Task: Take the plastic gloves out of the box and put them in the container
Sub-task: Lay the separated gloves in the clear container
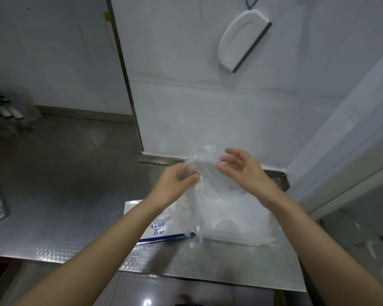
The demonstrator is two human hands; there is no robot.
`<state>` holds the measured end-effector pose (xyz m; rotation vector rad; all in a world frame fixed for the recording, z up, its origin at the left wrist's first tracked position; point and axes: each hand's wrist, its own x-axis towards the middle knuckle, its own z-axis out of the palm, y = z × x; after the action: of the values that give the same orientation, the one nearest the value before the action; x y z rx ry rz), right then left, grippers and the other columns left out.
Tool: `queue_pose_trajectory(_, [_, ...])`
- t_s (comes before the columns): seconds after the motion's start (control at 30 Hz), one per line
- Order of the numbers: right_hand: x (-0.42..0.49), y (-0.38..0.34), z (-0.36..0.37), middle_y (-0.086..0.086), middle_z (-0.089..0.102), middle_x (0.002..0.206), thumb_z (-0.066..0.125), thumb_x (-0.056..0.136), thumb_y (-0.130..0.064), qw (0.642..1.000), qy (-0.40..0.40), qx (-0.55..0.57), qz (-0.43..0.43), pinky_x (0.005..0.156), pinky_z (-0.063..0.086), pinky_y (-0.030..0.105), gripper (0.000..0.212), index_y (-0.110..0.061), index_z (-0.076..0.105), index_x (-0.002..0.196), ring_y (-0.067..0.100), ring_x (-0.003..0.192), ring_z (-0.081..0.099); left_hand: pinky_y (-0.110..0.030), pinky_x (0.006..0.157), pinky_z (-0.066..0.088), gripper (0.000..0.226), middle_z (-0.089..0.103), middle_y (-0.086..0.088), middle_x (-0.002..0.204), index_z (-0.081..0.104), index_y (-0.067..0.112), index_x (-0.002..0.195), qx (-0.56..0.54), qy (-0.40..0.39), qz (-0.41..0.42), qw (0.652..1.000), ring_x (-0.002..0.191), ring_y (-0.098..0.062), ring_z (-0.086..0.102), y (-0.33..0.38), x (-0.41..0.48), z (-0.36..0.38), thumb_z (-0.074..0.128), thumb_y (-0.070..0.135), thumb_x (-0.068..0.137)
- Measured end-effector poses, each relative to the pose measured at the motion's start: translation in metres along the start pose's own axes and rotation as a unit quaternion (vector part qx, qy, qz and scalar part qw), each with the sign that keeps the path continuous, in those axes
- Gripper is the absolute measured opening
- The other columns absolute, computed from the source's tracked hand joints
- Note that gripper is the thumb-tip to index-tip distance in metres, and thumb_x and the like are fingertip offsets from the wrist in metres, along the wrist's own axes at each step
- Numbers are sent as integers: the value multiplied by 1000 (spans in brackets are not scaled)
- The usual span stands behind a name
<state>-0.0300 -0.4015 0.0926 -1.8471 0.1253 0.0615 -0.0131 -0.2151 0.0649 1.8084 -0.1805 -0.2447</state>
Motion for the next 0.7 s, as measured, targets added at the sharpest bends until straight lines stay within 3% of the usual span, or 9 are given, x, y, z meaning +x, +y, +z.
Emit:
queue_pose_trajectory(0.07, [-12, 15, 4, -9, 60, 115, 70, 74, -33, 994, -92, 19, 57, 75, 47, 8, 55, -24, 46, 122, -6, 96, 58, -30, 85, 51, 15, 70, -9, 99, 67, 5, 103, -58, 9, -38, 998, 90, -18, 66, 1, -1, 0, 61, 9, 90])
queue_pose_trajectory(0.17, [-23, 32, 15, -15, 68, 110, 70, 80, -28, 985, -163, 31, 42, 83, 48, 12, 40, -30, 57, 118, -2, 102, 63, -33, 89, 54, 20, 70, -11, 105, 67, 7, 108, -99, 0, -70, 993, 100, -22, 66, -1, 0, 6, 61, 13, 90])
queue_pose_trajectory(0.27, [-19, 39, 21, -5, 73, 99, 65, 87, -21, 986, -80, 138, 53, 86, 51, 20, 20, -15, 69, 105, 10, 97, 66, -31, 85, 55, 20, 70, -13, 103, 67, 6, 108, -112, -8, -91, 989, 96, -22, 67, -3, 1, 9, 60, 11, 90])
queue_pose_trajectory(0.37, [-11, 38, 12, -6, 67, 68, 62, 89, -8, 985, 27, 163, 57, 66, 50, 15, 10, -11, 68, 81, 6, 68, 61, -34, 86, 54, 20, 70, -13, 104, 66, 5, 110, -95, -24, -118, 988, 93, -24, 67, -14, 2, 0, 59, 9, 91])
queue_pose_trajectory(0.5, [-7, 27, -11, -2, 58, 56, 60, 88, 1, 996, 62, 63, -13, 52, 42, 9, 16, -2, 61, 73, -4, 47, 52, -17, 69, 46, 13, 63, -9, 105, 61, 11, 102, 70, 37, -126, 989, 87, -15, 57, -27, 8, -17, 59, 6, 90])
queue_pose_trajectory(0.57, [-5, 22, -19, -2, 58, 54, 62, 86, 1, 997, 26, -44, -52, 51, 38, 8, 16, -3, 61, 71, -4, 46, 49, -18, 80, 42, 31, 57, 0, 120, 54, 14, 119, 115, 48, -86, 989, 103, -10, 53, -18, 13, -20, 62, 10, 88])
queue_pose_trajectory(0.63, [-3, 18, -22, -2, 62, 56, 64, 84, -2, 985, -19, -155, -77, 55, 38, 11, 18, -11, 63, 68, 0, 51, 52, -18, 96, 33, 54, 45, 11, 129, 43, 18, 134, 146, -19, -6, 989, 118, -3, 43, 3, 15, -15, 67, 19, 86])
queue_pose_trajectory(0.7, [1, 15, -23, -3, 63, 57, 66, 83, -6, 973, -58, -208, -82, 59, 42, 15, 21, -18, 63, 67, 3, 55, 56, -20, 105, 28, 72, 37, 15, 136, 34, 24, 141, 218, -107, 64, 968, 126, 0, 34, 26, 15, -3, 73, 31, 80])
